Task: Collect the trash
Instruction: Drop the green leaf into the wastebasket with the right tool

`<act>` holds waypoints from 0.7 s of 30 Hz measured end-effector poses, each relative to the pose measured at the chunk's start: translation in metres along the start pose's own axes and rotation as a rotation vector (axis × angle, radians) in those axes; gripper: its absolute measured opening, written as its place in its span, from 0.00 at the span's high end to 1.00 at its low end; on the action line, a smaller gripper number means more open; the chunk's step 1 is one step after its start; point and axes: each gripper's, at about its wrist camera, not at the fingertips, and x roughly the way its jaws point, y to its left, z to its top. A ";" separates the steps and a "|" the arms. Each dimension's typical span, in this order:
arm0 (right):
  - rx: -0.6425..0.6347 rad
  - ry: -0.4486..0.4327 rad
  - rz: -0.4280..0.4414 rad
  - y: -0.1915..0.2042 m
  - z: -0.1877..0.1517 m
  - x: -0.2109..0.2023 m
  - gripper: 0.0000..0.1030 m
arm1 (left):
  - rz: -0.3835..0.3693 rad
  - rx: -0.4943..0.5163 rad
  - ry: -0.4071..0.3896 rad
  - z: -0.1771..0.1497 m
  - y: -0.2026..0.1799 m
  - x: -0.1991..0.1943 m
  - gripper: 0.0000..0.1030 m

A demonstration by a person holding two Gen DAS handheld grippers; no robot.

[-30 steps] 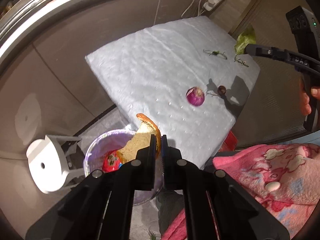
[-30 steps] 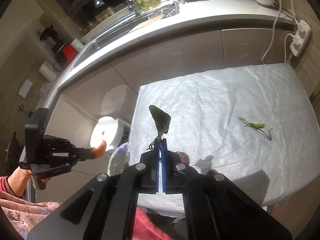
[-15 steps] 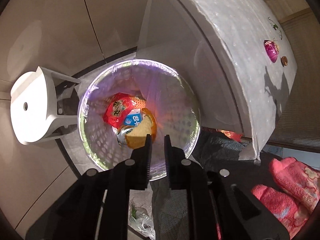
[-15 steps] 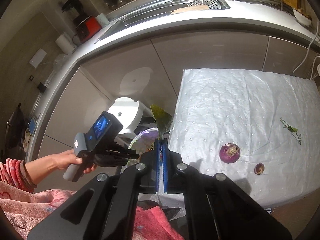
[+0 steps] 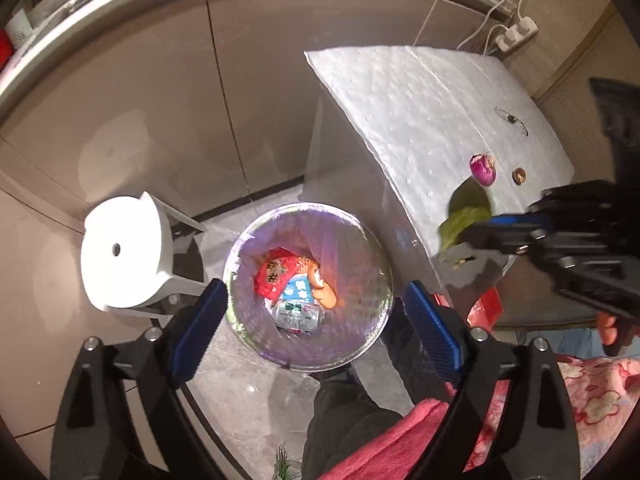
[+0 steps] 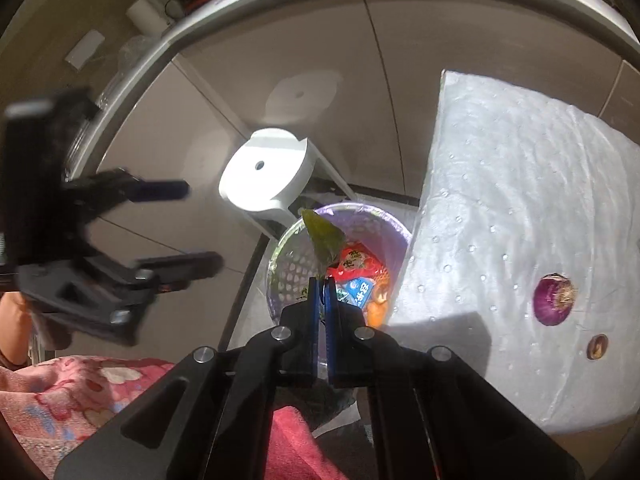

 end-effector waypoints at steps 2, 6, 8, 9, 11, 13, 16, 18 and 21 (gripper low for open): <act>-0.012 0.052 0.013 0.003 0.000 0.027 0.95 | 0.042 -0.001 -0.023 -0.005 0.000 -0.019 0.13; -0.072 0.134 0.016 0.014 0.004 0.075 0.95 | 0.079 -0.031 -0.027 -0.018 0.005 -0.040 0.12; -0.098 0.168 0.013 0.020 0.005 0.098 0.95 | 0.099 -0.047 -0.027 -0.024 0.009 -0.047 0.12; -0.110 0.179 0.007 0.023 0.006 0.107 0.95 | 0.110 -0.057 -0.026 -0.027 0.011 -0.049 0.12; -0.132 0.205 -0.003 0.027 0.008 0.127 0.95 | 0.123 -0.074 -0.021 -0.034 0.015 -0.049 0.11; -0.149 0.228 -0.024 0.030 0.008 0.144 0.95 | 0.139 -0.093 -0.015 -0.039 0.017 -0.049 0.11; -0.165 0.250 -0.055 0.030 0.009 0.158 0.95 | 0.153 -0.114 -0.007 -0.046 0.021 -0.048 0.11; -0.159 0.256 -0.062 0.029 0.008 0.162 0.66 | 0.155 -0.123 -0.009 -0.048 0.022 -0.050 0.11; -0.159 0.224 -0.061 0.028 0.009 0.153 0.47 | 0.155 -0.129 -0.014 -0.047 0.021 -0.051 0.11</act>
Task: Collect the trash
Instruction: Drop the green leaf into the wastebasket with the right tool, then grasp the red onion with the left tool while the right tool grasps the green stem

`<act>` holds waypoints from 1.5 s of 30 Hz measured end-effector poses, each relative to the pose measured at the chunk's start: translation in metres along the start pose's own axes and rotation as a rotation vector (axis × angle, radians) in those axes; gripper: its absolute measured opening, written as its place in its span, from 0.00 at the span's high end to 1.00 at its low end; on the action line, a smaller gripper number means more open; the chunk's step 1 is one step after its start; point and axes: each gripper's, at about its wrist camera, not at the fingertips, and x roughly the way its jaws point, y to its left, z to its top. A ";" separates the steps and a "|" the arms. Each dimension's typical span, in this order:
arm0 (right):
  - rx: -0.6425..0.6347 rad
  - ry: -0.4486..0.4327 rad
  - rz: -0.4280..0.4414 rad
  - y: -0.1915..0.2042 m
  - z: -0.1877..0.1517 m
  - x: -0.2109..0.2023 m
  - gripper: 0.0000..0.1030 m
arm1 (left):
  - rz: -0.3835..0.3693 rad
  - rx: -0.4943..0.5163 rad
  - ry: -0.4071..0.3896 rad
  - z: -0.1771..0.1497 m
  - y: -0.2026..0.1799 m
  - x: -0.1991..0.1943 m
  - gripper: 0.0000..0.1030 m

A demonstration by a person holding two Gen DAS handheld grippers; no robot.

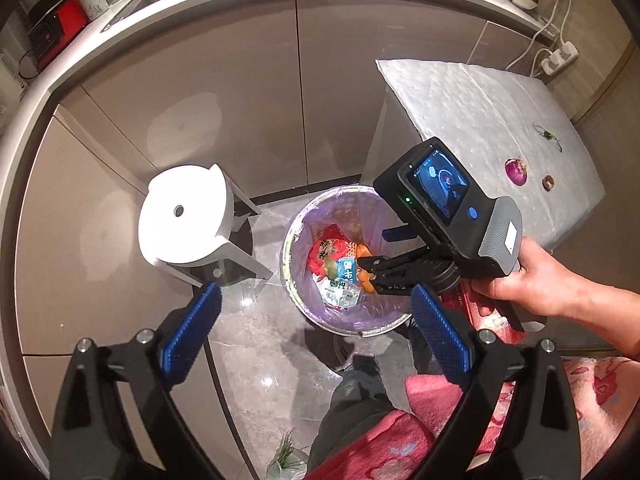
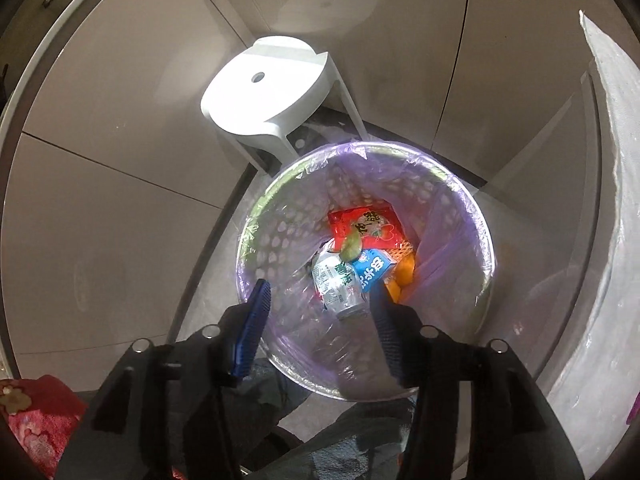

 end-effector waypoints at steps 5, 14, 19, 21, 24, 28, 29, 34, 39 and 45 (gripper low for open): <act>0.002 -0.068 -0.009 -0.006 -0.002 -0.029 0.38 | -0.014 0.006 -0.011 0.007 -0.006 -0.002 0.11; 0.114 -0.289 -0.086 -0.041 -0.020 -0.125 0.29 | -0.097 0.036 -0.061 0.029 -0.023 -0.018 0.11; 0.280 -0.443 -0.199 -0.088 -0.058 -0.199 0.15 | -0.170 0.068 -0.085 0.052 -0.050 -0.018 0.11; 0.349 -0.470 -0.256 -0.115 -0.079 -0.222 0.13 | -0.207 0.119 -0.091 0.063 -0.074 -0.013 0.11; 0.445 -0.476 -0.327 -0.159 -0.111 -0.244 0.13 | -0.234 0.241 -0.105 0.078 -0.122 0.002 0.11; 0.572 -0.460 -0.385 -0.213 -0.152 -0.259 0.13 | -0.280 0.371 -0.087 0.094 -0.184 0.032 0.11; 0.603 -0.459 -0.388 -0.226 -0.163 -0.262 0.13 | -0.297 0.394 -0.076 0.098 -0.200 0.041 0.11; 0.703 -0.448 -0.392 -0.270 -0.205 -0.272 0.13 | -0.322 0.455 -0.012 0.114 -0.259 0.089 0.12; 0.736 -0.434 -0.402 -0.300 -0.222 -0.279 0.13 | -0.314 0.485 0.065 0.120 -0.299 0.130 0.21; 0.749 -0.418 -0.386 -0.328 -0.228 -0.280 0.13 | -0.278 0.502 0.123 0.120 -0.318 0.158 0.35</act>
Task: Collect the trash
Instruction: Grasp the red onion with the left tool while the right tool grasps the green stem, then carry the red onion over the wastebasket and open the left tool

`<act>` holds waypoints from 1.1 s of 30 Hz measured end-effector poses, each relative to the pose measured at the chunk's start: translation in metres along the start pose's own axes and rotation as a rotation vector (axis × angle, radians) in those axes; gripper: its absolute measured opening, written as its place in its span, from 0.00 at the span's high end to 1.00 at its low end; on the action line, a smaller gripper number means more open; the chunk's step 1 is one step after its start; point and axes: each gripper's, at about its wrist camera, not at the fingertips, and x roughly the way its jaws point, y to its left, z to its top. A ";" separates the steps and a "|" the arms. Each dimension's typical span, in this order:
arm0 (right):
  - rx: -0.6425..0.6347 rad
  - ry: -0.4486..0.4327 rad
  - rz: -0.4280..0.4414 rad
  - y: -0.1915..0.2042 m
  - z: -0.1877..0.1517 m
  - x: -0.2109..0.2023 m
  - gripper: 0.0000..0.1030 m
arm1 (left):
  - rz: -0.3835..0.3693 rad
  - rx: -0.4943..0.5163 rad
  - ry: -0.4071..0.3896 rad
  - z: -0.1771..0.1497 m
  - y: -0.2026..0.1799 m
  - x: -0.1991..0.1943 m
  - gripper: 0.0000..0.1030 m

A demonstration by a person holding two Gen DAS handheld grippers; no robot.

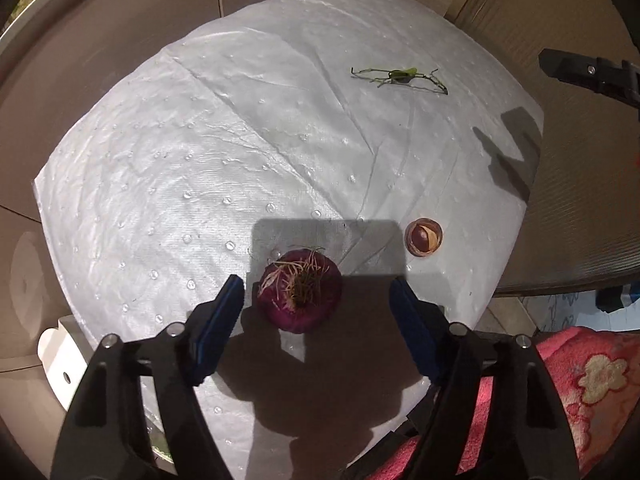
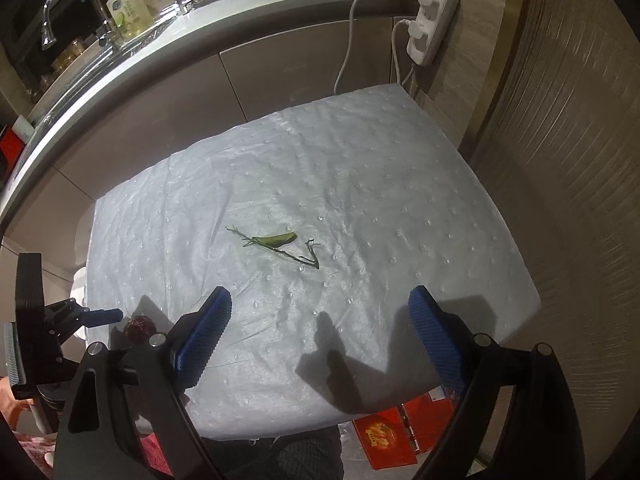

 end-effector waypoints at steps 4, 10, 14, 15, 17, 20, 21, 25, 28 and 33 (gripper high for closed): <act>-0.014 0.015 0.017 -0.004 0.009 0.010 0.13 | 0.020 -0.005 0.028 0.002 -0.003 0.011 0.46; -0.072 0.042 0.055 0.001 0.021 0.027 0.13 | 0.097 0.027 0.025 0.001 -0.013 0.017 0.59; -0.157 0.064 0.070 0.013 0.025 0.043 0.13 | 0.091 0.011 0.024 0.000 -0.012 0.018 0.62; -0.185 0.073 0.073 0.018 0.026 0.048 0.13 | 0.089 0.009 0.024 0.000 -0.011 0.017 0.62; -0.252 0.083 0.084 0.026 0.026 0.057 0.13 | 0.077 -0.003 0.022 0.001 -0.008 0.014 0.62; -0.371 0.095 0.085 0.039 0.028 0.070 0.13 | 0.055 -0.033 0.009 0.002 0.000 0.005 0.63; -0.413 0.099 0.079 0.043 0.029 0.075 0.13 | 0.050 -0.045 0.002 0.000 0.003 -0.001 0.63; -0.531 0.122 0.075 0.053 0.032 0.095 0.24 | 0.021 -0.104 -0.045 -0.003 0.019 -0.027 0.63; -0.566 0.160 0.075 0.055 0.034 0.110 0.38 | 0.029 -0.127 -0.079 -0.005 0.027 -0.052 0.63; -0.563 0.191 0.090 0.056 0.033 0.120 0.67 | 0.070 -0.158 -0.128 -0.021 0.031 -0.086 0.63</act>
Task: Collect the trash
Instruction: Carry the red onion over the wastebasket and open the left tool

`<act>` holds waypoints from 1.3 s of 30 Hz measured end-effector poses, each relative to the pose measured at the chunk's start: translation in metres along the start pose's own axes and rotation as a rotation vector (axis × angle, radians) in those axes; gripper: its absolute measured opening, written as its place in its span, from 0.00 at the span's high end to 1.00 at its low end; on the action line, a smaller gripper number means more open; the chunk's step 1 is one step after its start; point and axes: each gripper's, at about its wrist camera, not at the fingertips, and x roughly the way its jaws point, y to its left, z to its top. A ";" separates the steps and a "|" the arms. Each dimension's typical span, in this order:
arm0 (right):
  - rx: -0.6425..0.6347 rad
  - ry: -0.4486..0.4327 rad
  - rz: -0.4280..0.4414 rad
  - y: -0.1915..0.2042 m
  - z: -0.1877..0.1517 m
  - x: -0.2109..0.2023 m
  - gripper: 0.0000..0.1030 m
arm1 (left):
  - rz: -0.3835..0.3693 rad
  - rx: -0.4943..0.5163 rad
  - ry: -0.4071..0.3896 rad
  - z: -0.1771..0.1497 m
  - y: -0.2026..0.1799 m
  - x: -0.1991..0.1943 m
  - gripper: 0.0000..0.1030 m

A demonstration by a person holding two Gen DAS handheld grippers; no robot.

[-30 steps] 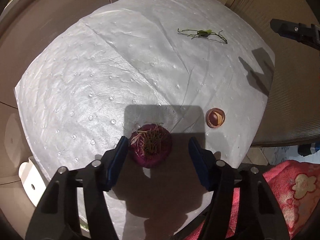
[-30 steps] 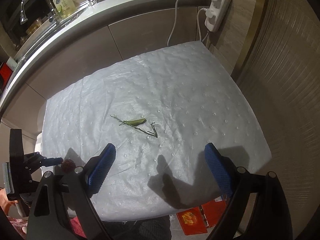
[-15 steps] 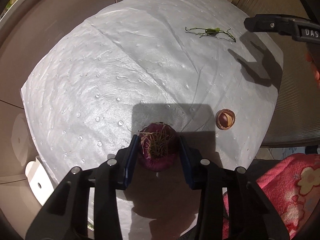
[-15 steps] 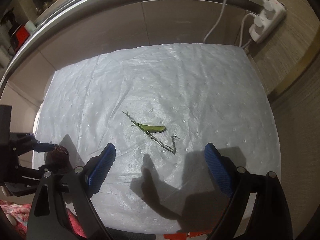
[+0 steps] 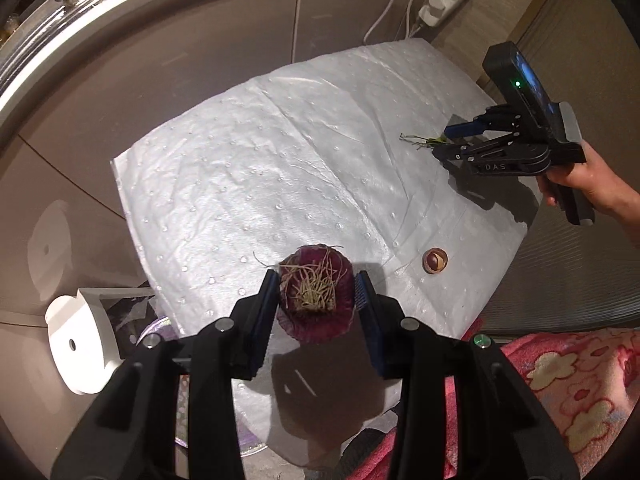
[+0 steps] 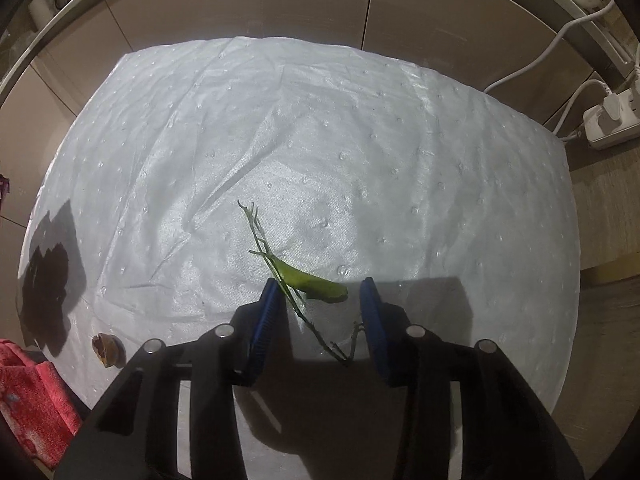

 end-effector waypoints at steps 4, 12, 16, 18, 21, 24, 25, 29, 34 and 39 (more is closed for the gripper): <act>0.038 0.003 0.023 -0.001 0.002 -0.002 0.91 | 0.029 -0.040 -0.025 -0.010 0.018 -0.023 0.62; 0.170 -0.099 0.092 0.009 0.010 -0.049 0.95 | 0.062 -0.136 -0.048 -0.036 0.058 -0.035 0.62; 0.188 -0.163 0.081 0.029 0.014 -0.078 0.98 | 0.074 -0.170 -0.052 -0.055 0.081 -0.042 0.62; 0.237 -0.176 0.096 0.028 0.013 -0.084 0.99 | 0.080 -0.182 -0.052 -0.063 0.092 -0.044 0.62; 0.277 -0.160 0.074 0.027 0.013 -0.081 0.99 | 0.085 -0.187 -0.052 -0.073 0.103 -0.047 0.62; 0.246 -0.113 0.025 0.021 0.011 -0.069 0.87 | 0.087 -0.191 -0.052 -0.080 0.109 -0.049 0.62; 0.224 -0.091 0.024 0.019 0.008 -0.064 0.81 | 0.089 -0.192 -0.053 -0.081 0.110 -0.050 0.62; 0.140 -0.007 0.016 0.020 0.005 -0.033 0.74 | 0.092 -0.209 -0.061 -0.083 0.110 -0.052 0.62; 0.080 0.047 0.002 0.026 0.007 -0.008 0.74 | 0.099 -0.237 -0.069 -0.084 0.109 -0.052 0.62; 0.098 0.045 0.014 0.023 0.007 -0.007 0.97 | 0.110 -0.259 -0.065 -0.089 0.111 -0.053 0.62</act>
